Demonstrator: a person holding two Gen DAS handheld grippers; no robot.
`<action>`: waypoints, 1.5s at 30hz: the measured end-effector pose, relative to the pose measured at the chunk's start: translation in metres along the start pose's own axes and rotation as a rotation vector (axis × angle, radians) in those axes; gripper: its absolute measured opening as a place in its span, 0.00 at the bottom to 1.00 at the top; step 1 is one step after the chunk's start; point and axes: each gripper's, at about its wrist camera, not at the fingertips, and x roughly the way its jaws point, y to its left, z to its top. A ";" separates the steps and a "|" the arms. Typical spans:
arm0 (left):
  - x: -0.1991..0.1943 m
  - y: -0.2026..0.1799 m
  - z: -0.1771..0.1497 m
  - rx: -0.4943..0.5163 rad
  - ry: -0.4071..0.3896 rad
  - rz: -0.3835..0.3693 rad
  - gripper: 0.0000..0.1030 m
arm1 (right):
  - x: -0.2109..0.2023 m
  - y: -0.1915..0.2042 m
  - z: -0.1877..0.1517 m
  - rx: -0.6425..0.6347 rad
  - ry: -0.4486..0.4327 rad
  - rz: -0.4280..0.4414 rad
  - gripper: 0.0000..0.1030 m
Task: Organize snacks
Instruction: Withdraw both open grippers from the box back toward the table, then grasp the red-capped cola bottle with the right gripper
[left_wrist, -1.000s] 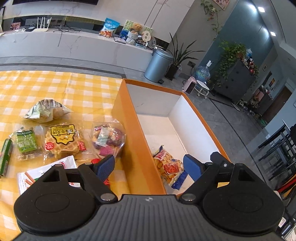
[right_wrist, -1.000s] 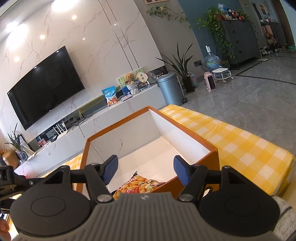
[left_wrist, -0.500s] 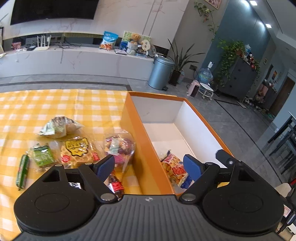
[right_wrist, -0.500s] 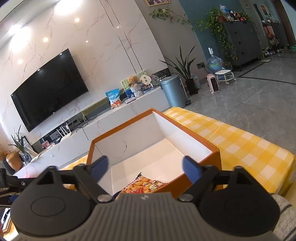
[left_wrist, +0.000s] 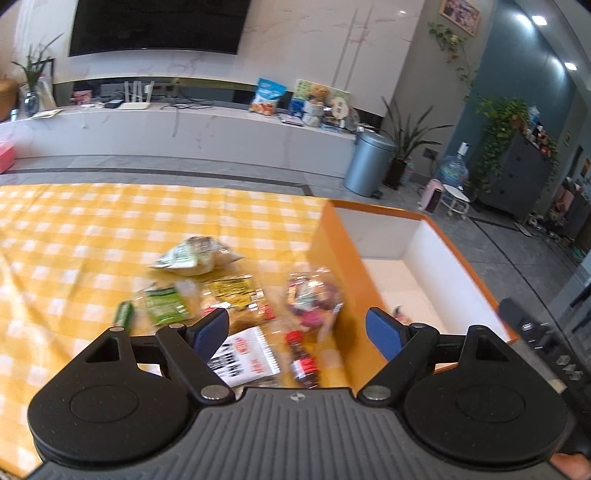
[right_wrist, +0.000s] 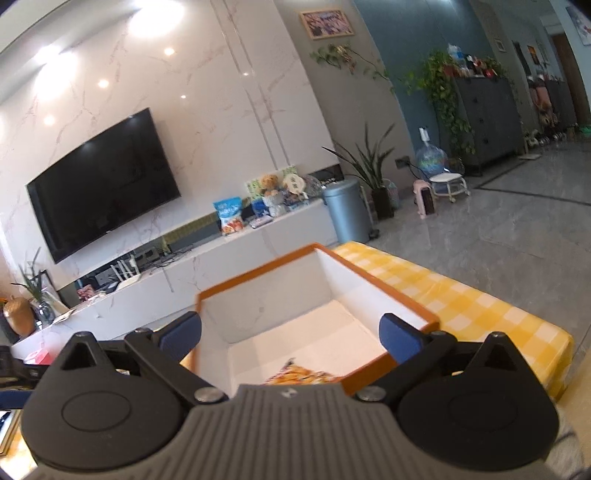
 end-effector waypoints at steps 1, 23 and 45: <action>0.000 0.005 -0.002 -0.005 0.001 0.014 0.95 | -0.005 0.008 -0.001 -0.004 -0.007 0.014 0.97; 0.035 0.101 -0.042 -0.186 0.108 0.124 0.95 | 0.008 0.119 -0.110 -0.366 0.301 0.024 0.97; 0.064 0.108 -0.052 -0.182 0.181 0.150 0.95 | 0.062 0.120 -0.121 -0.353 0.351 -0.034 0.75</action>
